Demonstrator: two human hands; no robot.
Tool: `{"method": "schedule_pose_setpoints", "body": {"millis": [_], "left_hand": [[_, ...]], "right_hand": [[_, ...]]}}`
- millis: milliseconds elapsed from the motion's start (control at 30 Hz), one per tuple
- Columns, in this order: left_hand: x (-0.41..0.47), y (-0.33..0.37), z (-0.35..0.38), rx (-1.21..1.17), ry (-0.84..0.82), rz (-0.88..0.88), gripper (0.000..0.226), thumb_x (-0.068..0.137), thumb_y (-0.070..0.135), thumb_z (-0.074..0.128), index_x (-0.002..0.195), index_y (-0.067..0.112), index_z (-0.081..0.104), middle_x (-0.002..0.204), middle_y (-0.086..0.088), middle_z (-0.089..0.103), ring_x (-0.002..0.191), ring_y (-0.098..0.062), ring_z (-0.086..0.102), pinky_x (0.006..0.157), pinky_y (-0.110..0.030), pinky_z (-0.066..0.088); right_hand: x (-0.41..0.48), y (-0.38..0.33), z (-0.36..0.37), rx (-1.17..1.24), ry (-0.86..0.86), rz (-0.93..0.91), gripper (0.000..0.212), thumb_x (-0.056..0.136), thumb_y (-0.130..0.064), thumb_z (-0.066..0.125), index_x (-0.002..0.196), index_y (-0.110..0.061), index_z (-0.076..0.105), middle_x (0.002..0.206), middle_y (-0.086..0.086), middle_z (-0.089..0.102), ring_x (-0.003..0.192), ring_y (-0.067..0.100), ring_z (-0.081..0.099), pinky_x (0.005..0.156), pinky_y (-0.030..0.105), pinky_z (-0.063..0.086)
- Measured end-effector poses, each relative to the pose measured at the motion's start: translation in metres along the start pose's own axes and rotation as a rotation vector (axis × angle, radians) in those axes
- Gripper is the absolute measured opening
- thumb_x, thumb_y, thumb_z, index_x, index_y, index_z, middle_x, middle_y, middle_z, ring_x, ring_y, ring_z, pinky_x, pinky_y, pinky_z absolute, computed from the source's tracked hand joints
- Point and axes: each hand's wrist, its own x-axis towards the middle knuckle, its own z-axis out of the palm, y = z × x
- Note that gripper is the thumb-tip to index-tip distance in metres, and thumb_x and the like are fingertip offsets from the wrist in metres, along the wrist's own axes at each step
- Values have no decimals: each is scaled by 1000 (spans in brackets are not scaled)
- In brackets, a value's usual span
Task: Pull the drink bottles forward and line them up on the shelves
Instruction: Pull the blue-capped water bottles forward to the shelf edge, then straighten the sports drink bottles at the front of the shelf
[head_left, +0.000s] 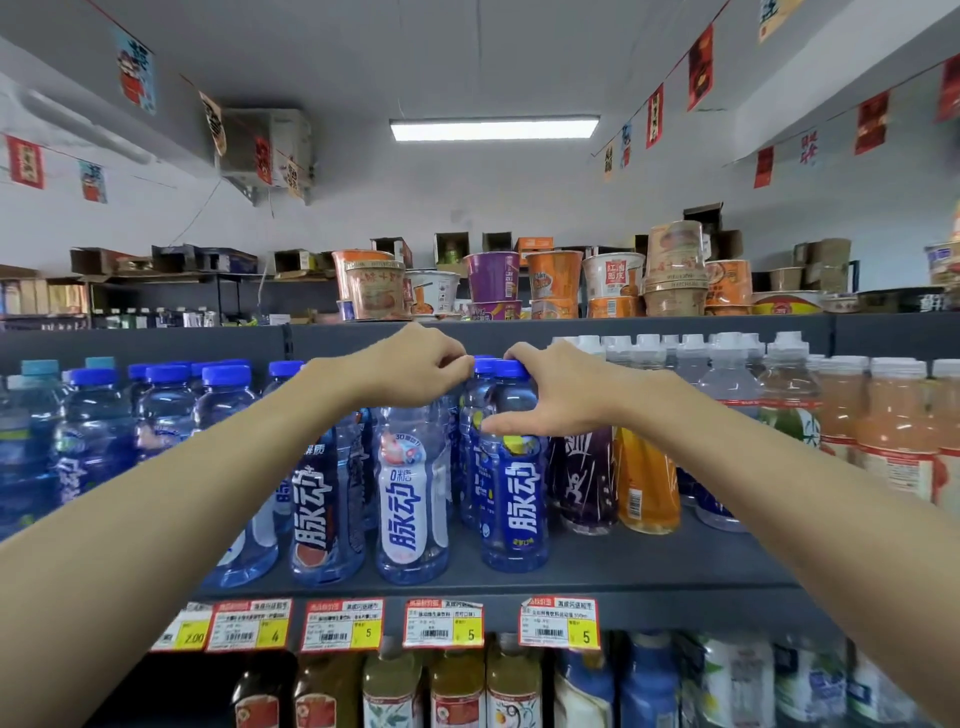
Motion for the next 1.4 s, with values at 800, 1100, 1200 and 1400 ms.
{"method": "schedule_pose_setpoints", "body": {"millis": [800,1100,1200,1400], "left_hand": [[-17,15,12,170,350,89,27,100,24,42,103,15,68,100,0,72,90,-22,64,78,-36,45],[-15,45,23,61,440,131,31,102,34,44,97,16,69,94,5,66,84,-17,58,73,-34,46],[-13,49,23,82,460,88,35,101,34,43,88,14,67,86,3,66,78,-19,59,68,-35,46],[3,81,24,211,515,78,26,98,31,49,98,15,70,95,0,69,84,-22,62,71,-33,42]], "right_hand": [[-22,-16,4,363,-21,53,96,68,-61,84,144,-26,35,104,-10,61,91,5,60,72,22,46],[-40,28,-14,324,42,63,68,83,-46,76,142,-26,48,122,-10,63,90,-2,56,81,26,49],[-46,57,-26,121,313,96,40,87,-28,65,127,-26,60,124,-6,60,100,6,57,80,28,48],[-52,111,-21,-168,404,213,51,89,-34,61,138,-22,54,131,6,51,121,23,47,81,31,42]]}}
